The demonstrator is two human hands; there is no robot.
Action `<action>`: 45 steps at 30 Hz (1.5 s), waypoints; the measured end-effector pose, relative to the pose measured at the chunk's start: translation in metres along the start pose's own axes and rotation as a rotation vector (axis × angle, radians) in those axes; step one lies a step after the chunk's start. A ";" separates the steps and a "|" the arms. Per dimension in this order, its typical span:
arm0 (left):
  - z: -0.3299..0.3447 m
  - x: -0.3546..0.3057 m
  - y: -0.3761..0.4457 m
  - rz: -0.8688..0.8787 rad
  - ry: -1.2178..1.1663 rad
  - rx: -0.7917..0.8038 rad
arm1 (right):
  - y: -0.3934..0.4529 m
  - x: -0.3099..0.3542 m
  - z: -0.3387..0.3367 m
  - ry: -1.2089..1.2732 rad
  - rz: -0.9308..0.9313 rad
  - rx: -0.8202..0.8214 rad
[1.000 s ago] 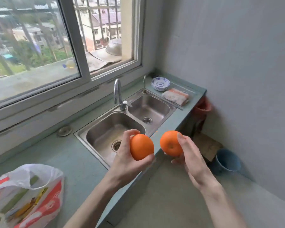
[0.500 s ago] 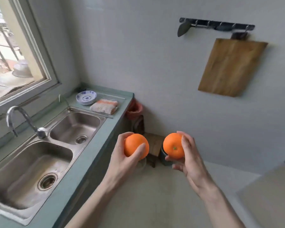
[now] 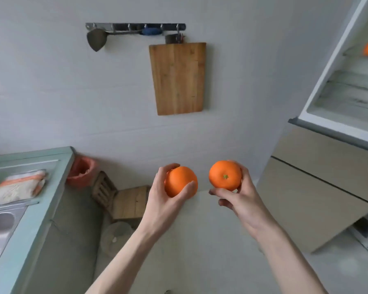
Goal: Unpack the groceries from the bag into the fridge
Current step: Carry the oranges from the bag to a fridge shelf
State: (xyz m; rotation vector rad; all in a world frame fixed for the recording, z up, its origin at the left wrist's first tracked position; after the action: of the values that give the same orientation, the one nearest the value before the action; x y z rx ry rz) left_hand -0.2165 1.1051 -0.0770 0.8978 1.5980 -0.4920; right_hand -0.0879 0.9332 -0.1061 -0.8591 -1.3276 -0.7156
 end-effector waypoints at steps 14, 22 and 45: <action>0.178 -0.050 0.179 0.132 -0.129 0.300 | 0.101 0.075 -0.160 -0.090 -0.135 -0.416; 0.296 -0.076 0.268 0.217 -0.173 0.460 | 0.164 0.107 -0.253 -0.073 -0.205 -0.629; 0.660 -0.194 0.362 0.350 -0.254 0.655 | 0.241 0.153 -0.585 -0.147 -0.203 -0.916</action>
State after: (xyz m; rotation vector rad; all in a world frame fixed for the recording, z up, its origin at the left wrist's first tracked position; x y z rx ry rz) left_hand 0.4869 0.7875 0.0131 1.5045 1.0172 -0.8603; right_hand 0.4371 0.5624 -0.0028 -1.5282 -1.2067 -1.4959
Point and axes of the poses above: each hand's wrist, its own y-axis towards the middle knuckle, its own z-axis out of the palm, x = y × z, the point moved 10 cm from there along y, towards the middle knuckle, and after that the axes turned 1 degree about z, right-handed, at the moved point
